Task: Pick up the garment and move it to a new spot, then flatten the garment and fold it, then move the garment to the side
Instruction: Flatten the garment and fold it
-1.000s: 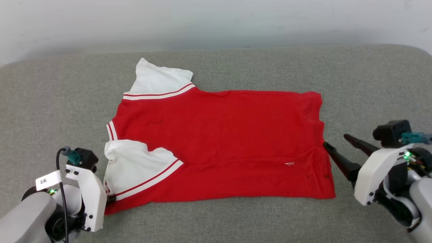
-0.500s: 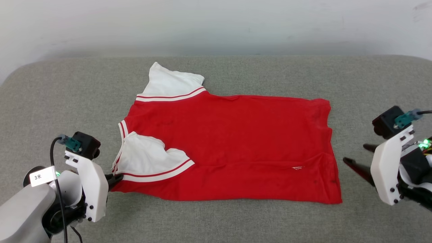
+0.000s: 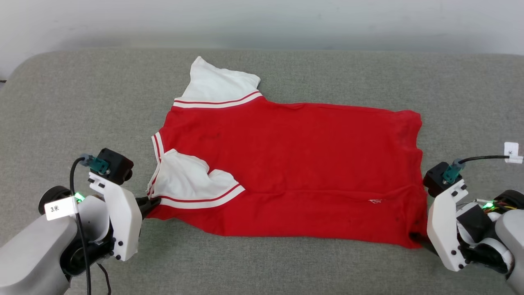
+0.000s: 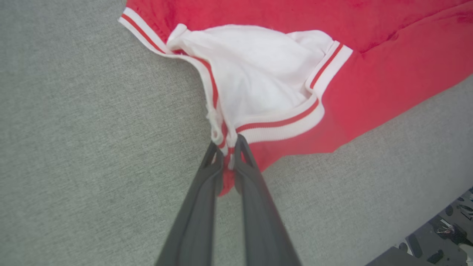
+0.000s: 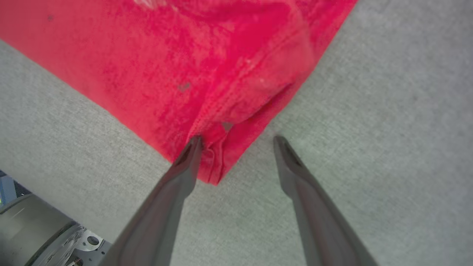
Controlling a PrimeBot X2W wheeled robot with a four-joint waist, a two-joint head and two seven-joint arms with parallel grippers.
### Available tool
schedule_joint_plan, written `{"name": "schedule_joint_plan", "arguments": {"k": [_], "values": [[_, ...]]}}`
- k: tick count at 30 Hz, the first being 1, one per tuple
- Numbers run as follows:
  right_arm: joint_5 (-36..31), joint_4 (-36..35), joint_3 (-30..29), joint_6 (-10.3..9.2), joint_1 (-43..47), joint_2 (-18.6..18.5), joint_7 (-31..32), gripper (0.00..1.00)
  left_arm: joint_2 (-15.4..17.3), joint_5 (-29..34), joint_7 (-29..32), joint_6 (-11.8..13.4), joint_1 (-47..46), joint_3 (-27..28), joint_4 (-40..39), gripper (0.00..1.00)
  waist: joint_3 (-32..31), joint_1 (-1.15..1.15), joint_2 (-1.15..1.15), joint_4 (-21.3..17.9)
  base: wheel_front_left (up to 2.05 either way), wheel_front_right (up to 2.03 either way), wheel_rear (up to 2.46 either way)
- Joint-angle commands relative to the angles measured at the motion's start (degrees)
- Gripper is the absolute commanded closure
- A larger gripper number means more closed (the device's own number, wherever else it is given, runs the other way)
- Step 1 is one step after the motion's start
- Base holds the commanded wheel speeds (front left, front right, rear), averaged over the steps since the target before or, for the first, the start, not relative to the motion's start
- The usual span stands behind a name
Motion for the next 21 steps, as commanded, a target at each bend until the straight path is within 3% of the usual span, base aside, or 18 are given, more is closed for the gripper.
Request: {"name": "schedule_joint_plan", "arguments": {"k": [1, 10, 11, 12, 13, 21], "values": [[-0.5, 2.0, 0.8, -0.05, -0.5, 1.3, -1.1, 0.0, -0.5, 0.5, -0.5, 0.0, -0.7, -0.1, 0.1, 1.0, 0.6, 0.0, 0.0, 0.5, 0.0, 0.0, 0.0], [1.0, 9.1, 6.5, 0.14, 4.3, 6.3, -3.8, 0.0, -1.0, 0.6, -2.0, 0.0, -0.5, -0.6, 1.1, 1.0, 1.3, 0.0, 0.0, 0.7, 0.0, 0.0, 0.0], [1.4, 9.2, 6.8, 0.29, 4.2, 6.4, -4.5, 0.04, -0.9, 0.6, -2.2, 0.0, -0.3, -0.6, 1.2, 1.0, 1.1, 0.0, 0.0, 0.6, 0.0, 0.0, 0.0], [1.6, 9.2, 6.8, 0.3, 3.9, 6.4, -5.1, 0.74, -0.8, 0.5, -2.3, 0.0, -0.1, -0.7, 1.4, 1.0, 0.9, 0.0, 0.0, 0.4, 0.0, 0.0, 0.0], [1.6, 9.2, 6.8, 0.3, 3.5, 6.3, -5.9, 1.0, -0.8, 0.4, -2.3, 0.0, 0.2, -0.7, 1.5, 1.0, 0.7, 0.0, 0.0, 0.3, 0.0, 0.0, 0.0], [3.3, 7.7, 3.7, -0.05, 2.0, 3.9, -12.6, 1.0, -0.2, -0.8, -4.1, 0.0, 2.5, -0.5, 2.0, 1.0, -2.8, 0.0, 0.0, -0.7, 0.0, 0.0, 0.0]]}}
